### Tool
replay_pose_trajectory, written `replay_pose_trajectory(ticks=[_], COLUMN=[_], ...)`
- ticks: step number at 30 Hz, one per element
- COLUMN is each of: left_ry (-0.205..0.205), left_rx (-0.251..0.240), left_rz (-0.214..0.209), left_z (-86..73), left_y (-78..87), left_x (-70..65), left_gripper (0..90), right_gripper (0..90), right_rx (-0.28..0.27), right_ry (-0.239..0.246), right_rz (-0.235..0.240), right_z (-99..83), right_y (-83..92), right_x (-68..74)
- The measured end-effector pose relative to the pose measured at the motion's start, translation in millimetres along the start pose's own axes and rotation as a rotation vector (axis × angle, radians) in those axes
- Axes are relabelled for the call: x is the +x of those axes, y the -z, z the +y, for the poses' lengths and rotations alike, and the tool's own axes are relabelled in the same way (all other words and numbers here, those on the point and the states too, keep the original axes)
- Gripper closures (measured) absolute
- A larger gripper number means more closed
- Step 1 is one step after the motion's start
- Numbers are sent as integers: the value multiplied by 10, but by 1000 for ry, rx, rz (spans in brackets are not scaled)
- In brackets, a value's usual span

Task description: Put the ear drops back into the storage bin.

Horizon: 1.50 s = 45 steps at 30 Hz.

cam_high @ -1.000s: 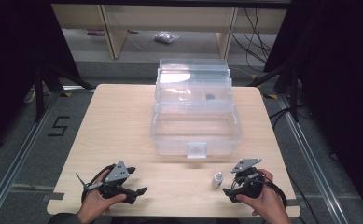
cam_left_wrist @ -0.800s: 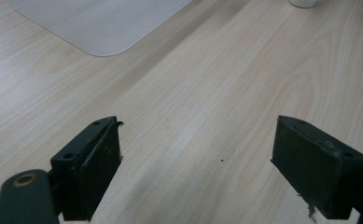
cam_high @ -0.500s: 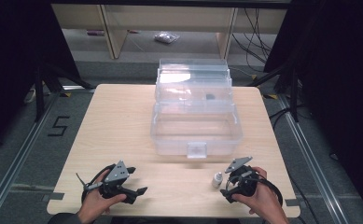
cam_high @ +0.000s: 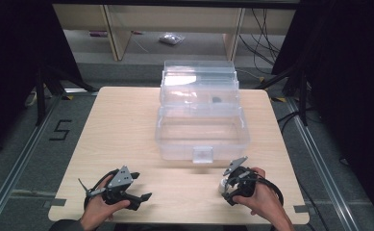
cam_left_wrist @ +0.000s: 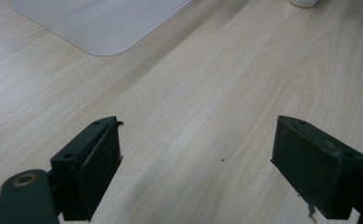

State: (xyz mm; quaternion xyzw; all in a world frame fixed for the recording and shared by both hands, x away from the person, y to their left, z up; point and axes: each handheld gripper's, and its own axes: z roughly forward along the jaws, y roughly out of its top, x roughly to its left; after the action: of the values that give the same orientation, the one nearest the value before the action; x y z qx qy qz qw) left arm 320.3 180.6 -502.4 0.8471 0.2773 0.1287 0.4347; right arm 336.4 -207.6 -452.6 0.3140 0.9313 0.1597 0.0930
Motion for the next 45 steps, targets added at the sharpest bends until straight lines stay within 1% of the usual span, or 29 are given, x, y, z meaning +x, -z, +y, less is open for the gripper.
replay_pose_trajectory(ticks=[2,6,10,11,12,13,14,15,16,17,18,20,21,23,24,25,27,28,29,31,33,34,37,38,39,40,42,43,45], left_ry=[-1,-1,0,19,-2,18,3,3,-7,0,1,-1,0,-2,16,7,8,3,3,2,-7,1,3,-10,6,16,17,17,17], left_rx=[12,11,10,-14,5,-11,9,9,15,10,9,10,9,12,-3,3,3,8,6,7,13,9,7,16,5,-9,-9,-9,-9], left_rz=[-1,0,-1,-6,-1,-6,-1,-1,0,0,-1,-1,-1,-7,-11,-9,-9,-7,-7,-8,-5,-7,-8,-5,-9,-13,-13,-13,-13], left_z=[4,4,4,-2,1,-1,4,4,5,5,5,5,5,6,4,5,5,6,6,6,7,6,5,7,6,3,2,2,2], left_y=[8,8,8,-7,4,-6,7,7,11,8,7,8,8,10,2,7,7,9,8,8,11,8,7,13,6,-2,-2,-3,-2], left_x=[0,1,0,-14,2,-13,-3,-3,3,-2,-3,-1,-2,2,-12,-5,-5,-2,-4,-3,5,1,-1,8,-4,-10,-10,-10,-9], left_gripper=[149,148,149,149,149,149,148,149,149,149,149,148,148,148,148,149,148,149,148,148,148,149,148,148,148,148,148,149,148], right_gripper=[247,253,260,263,266,270,279,279,283,290,292,305,312,321,329,350,363,395,402,416,453,460,479,487,503,510,530,543,558], right_rx=[5,15,28,36,33,36,39,39,41,42,47,56,53,58,53,63,61,67,68,75,76,83,83,85,92,91,94,91,95], right_ry=[6,15,26,33,45,46,41,41,57,44,56,42,56,53,64,55,53,65,72,62,82,67,81,82,75,80,64,88,77], right_rz=[3,9,-3,-1,6,-6,2,2,5,9,4,4,8,6,17,19,19,22,24,22,26,25,34,32,32,36,38,46,48], right_z=[22,71,100,113,122,128,142,142,148,161,169,189,201,206,216,226,228,236,238,242,250,251,255,257,262,266,270,276,278], right_y=[-7,-32,-39,-45,-49,-58,-65,-65,-69,-80,-79,-102,-106,-116,-130,-142,-152,-166,-175,-177,-198,-197,-212,-216,-226,-231,-238,-246,-247], right_x=[-3,1,-12,-20,-30,-34,-30,-30,-40,-26,-35,-19,-27,-24,-29,-27,-26,-37,-40,-32,-49,-40,-49,-49,-48,-52,-41,-59,-55])
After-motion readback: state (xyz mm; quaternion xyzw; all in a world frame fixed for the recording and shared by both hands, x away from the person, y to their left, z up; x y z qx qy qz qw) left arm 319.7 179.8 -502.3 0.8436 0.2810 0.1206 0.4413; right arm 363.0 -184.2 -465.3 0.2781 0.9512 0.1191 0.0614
